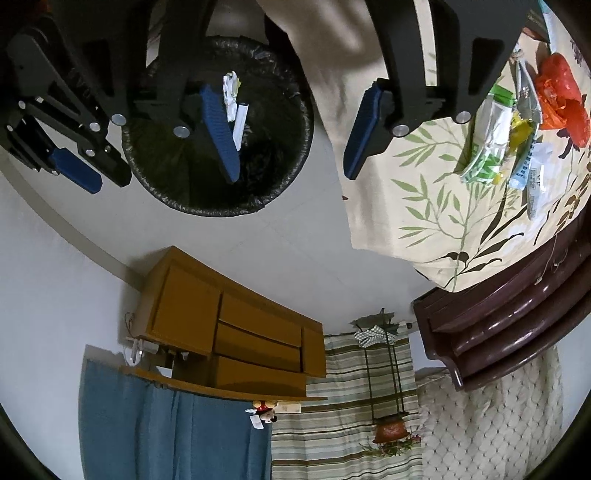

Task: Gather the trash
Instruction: 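Open the left tool to drop the white tube into the bin, then move both open tools back over the trash on the bed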

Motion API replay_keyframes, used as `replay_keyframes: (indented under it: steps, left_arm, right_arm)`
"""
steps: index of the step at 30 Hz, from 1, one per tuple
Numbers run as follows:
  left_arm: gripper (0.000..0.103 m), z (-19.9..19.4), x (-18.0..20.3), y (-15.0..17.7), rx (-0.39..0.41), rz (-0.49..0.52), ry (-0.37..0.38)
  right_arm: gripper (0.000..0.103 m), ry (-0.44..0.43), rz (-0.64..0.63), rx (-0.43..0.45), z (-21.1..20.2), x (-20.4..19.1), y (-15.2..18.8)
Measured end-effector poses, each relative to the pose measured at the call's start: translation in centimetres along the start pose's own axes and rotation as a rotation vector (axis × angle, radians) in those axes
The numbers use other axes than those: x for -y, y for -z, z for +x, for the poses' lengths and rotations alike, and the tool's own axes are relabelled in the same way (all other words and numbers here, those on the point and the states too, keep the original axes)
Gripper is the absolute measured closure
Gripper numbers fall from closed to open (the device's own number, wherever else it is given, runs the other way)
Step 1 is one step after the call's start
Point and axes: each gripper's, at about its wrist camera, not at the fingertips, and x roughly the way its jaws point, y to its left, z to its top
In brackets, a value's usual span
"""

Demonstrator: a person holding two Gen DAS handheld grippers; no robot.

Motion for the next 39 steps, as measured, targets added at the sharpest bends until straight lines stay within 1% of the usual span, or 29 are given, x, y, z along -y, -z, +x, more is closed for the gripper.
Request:
replay_keyframes:
  steps: [8, 13, 16, 29, 39]
  left_arm:
    - [0.045, -2.3, -2.1, 1.2, 0.001, -0.023, -0.014]
    - [0.045, -4.0, -4.2, 2.1, -0.003, -0.052, -0.041]
    - [0.045, -5.0, -5.8, 2.6, -0.006, -0.072, -0.061]
    - [0.045, -8.8, -13.4, 6.5, -0.02, -0.171, -0.184]
    - [0.042, -10.6, -18.8, 9.4, -0.04, -0.266, -0.271]
  right_arm:
    - [0.064, -0.03, -0.005, -0.001, -1.4, -1.6, 0.5]
    - [0.062, -0.072, -0.027, -0.008, -2.3, -3.8, 1.0]
    - [0.059, -0.102, -0.051, -0.012, -2.7, -5.5, 1.2]
    - [0.059, -0.221, -0.164, -0.025, -4.7, -13.1, 2.7]
    - [0.059, -0.283, -0.24, -0.043, -5.5, -17.5, 3.7]
